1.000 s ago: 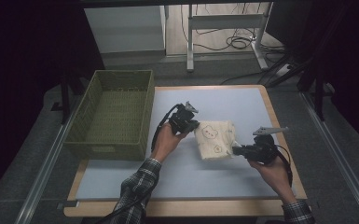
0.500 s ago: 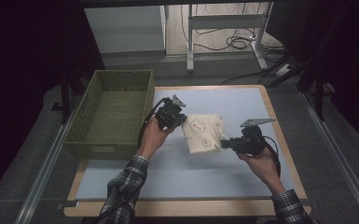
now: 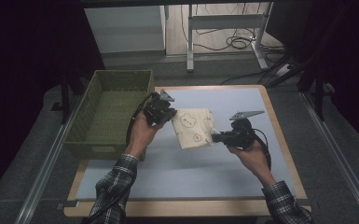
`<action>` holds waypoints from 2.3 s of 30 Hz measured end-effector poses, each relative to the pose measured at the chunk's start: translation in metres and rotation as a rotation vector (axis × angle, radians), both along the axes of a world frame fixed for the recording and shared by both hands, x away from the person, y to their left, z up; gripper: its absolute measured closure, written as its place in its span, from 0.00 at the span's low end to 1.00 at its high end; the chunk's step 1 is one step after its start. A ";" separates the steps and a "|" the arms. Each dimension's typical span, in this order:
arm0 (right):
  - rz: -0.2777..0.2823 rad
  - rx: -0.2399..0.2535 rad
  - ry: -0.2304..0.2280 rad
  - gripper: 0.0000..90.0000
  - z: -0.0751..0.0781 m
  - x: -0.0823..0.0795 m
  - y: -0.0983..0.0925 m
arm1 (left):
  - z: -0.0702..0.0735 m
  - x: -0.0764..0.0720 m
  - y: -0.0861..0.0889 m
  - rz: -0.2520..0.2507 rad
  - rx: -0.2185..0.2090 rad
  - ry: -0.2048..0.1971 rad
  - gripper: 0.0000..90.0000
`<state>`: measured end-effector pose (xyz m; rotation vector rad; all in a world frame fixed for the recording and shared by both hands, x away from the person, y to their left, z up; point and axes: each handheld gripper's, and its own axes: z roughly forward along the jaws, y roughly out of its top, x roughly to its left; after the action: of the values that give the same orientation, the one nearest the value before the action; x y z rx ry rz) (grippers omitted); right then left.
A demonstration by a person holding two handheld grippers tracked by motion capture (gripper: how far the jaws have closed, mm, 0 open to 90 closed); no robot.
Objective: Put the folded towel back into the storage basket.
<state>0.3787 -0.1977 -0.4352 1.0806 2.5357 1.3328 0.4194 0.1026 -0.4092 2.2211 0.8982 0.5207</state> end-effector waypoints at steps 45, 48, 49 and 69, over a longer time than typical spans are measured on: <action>0.121 0.072 -0.025 0.90 0.041 0.044 0.115 | 0.042 -0.010 0.117 0.220 -0.046 -0.109 0.95; 0.132 0.074 -0.030 0.90 0.043 0.045 0.125 | 0.043 -0.011 0.124 0.233 -0.047 -0.115 0.95; 0.134 0.076 -0.031 0.90 0.043 0.045 0.128 | 0.043 -0.011 0.127 0.240 -0.047 -0.116 0.95; 0.211 0.026 -0.035 0.90 0.031 0.038 0.231 | 0.033 -0.024 0.201 0.384 -0.033 -0.109 0.95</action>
<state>0.4165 0.0334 -0.4039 0.8031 2.6749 1.4219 0.3958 0.3040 -0.3762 1.9740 1.2724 0.7891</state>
